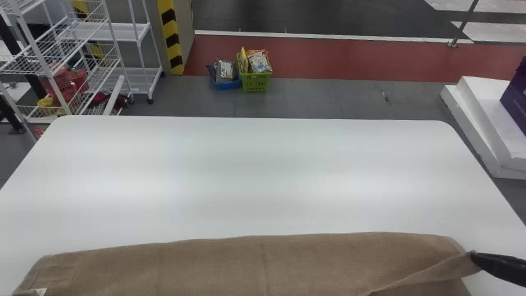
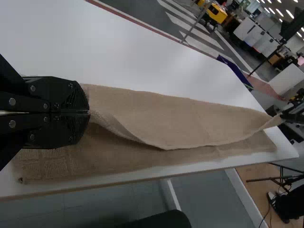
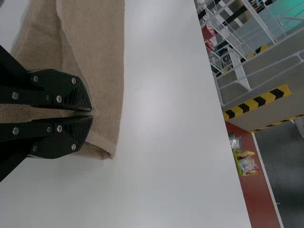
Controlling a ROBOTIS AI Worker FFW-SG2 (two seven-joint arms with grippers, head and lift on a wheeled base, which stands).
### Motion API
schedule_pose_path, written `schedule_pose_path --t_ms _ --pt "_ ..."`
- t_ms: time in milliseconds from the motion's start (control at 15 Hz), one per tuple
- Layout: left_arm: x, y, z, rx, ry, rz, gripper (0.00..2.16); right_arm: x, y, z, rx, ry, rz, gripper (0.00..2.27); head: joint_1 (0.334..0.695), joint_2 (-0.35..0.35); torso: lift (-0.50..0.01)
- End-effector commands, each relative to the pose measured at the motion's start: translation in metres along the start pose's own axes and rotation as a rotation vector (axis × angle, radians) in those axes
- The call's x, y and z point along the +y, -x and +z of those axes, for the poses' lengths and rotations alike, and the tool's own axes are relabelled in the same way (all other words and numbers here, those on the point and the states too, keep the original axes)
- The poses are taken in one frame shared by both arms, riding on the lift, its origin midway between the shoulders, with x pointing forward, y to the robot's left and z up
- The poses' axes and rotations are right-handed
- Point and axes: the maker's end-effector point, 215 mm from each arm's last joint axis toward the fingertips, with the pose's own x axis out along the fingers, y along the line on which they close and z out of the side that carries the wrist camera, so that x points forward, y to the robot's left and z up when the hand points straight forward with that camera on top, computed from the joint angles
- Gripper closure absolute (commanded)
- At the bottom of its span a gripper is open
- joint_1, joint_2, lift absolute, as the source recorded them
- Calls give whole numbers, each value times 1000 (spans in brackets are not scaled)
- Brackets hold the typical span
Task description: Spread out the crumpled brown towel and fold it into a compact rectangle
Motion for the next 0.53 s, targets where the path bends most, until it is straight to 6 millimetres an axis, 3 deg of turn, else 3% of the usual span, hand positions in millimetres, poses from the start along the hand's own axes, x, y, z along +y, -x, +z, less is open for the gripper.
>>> schedule_pose_path --t_ms 0,467 --pt "-1 3 -2 7 0 2 1723 -1 3 0 -4 -2 -3 1021 695 -46 -127" --pt "-7 9 -5 22 0 -12 1723 -5 11 -1 -13 -10 -15 1021 695 -48 -127"
